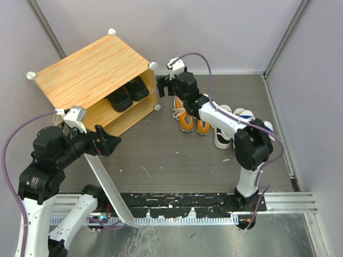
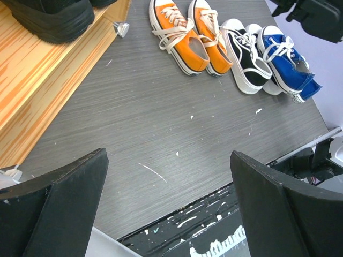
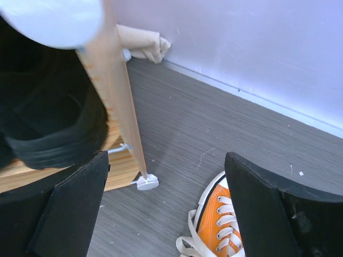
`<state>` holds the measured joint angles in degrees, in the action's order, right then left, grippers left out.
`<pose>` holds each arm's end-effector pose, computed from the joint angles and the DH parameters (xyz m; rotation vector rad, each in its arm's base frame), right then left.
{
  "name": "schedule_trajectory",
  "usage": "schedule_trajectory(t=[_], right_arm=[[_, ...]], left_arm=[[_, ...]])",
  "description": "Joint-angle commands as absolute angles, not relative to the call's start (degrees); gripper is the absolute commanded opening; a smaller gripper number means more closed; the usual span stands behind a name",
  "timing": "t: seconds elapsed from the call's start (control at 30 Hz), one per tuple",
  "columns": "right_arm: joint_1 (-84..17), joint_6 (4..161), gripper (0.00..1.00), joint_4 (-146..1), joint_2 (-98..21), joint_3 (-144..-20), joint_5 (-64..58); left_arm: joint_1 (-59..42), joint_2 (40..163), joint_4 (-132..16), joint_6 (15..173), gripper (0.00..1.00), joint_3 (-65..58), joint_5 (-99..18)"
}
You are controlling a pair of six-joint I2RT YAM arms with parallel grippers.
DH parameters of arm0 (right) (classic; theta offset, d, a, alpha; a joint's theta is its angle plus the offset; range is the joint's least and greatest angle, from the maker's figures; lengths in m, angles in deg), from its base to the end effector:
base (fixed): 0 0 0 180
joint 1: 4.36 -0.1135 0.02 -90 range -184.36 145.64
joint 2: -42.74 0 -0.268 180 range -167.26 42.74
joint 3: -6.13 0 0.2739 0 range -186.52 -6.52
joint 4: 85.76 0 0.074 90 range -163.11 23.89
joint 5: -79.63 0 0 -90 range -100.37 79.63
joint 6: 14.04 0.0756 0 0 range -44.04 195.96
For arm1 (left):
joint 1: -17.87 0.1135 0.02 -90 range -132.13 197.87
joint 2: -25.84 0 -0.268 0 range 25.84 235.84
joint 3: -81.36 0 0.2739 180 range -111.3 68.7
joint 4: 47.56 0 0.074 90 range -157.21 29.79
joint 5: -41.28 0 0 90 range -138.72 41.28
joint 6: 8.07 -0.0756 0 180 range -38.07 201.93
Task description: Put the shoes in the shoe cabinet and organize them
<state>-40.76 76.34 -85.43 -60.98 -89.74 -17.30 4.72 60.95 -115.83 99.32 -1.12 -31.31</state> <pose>0.4098 0.2908 0.3152 -0.4471 1.6678 0.3723 0.1144 -0.0500 0.4170 0.1341 1.9684 -0.6456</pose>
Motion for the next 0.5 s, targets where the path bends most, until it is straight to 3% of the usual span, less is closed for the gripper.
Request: schedule_trajectory(t=[0.0,0.37,0.47], right_arm=[[-40.1,74.5,0.91,-93.3,-63.9,-92.6,-9.7],[-40.0,73.8,0.83,-99.4,-70.9,-96.3,-8.0],[-40.0,73.7,0.72,-100.9,-74.0,-98.8,-8.0]], left_arm=[[4.7,62.2,-113.6,99.3,0.98,-1.3,-30.5],[4.7,63.9,-114.4,97.5,0.98,-1.9,-31.2],[4.7,64.0,-114.4,97.4,0.98,-1.8,-31.4]])
